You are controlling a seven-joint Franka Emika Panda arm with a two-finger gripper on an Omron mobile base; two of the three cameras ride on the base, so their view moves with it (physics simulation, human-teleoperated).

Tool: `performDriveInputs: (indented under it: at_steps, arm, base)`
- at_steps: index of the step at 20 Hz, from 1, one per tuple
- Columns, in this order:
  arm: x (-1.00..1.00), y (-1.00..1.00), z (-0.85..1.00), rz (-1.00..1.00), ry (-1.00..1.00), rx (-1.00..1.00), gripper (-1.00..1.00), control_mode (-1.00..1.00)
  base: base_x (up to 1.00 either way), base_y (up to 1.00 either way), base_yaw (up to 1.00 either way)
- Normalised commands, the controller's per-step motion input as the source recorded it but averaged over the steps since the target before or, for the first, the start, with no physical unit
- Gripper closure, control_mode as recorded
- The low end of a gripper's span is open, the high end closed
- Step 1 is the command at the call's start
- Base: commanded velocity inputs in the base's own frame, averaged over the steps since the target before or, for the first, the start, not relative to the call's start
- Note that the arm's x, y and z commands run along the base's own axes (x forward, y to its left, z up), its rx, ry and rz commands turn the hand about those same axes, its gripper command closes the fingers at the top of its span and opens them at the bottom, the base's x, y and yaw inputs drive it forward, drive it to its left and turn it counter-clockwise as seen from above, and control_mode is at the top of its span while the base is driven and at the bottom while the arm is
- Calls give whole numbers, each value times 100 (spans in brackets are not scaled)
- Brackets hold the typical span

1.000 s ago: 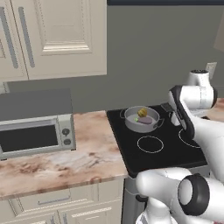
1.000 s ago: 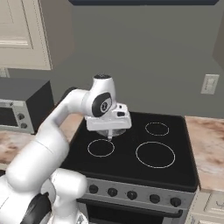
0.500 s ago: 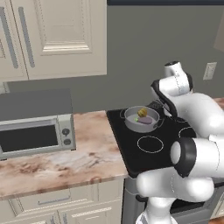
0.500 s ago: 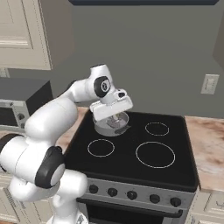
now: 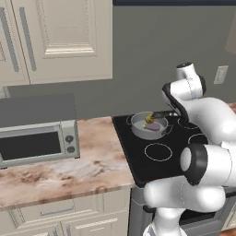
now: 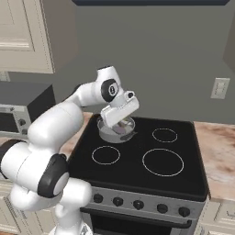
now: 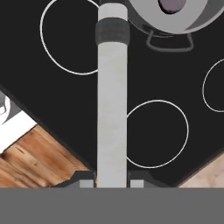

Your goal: Put the eggplant and squash in the pot. Retrieve the spatula and lightly stir the vegetables in the pot.

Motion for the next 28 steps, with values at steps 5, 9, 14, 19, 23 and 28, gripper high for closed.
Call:
performDriveInputs:
  at_steps: [5,9,14,19,23,28]
  arm:
    - [87,-5,-10,10,8,0,100,-100]
    - [64,-17,-1,3,3,0,100,-100]
    - [44,-23,-5,0,4,0,100,-100]
    - [16,-5,-26,0,7,0,100,-100]
    - [21,0,-47,0,12,0,100,-100]
    - [5,0,-46,0,13,0,100,-100]
  base:
    - [0,0,0]
    - [0,0,0]
    - [0,0,0]
    - [0,0,0]
    - [0,0,0]
    - [0,0,0]
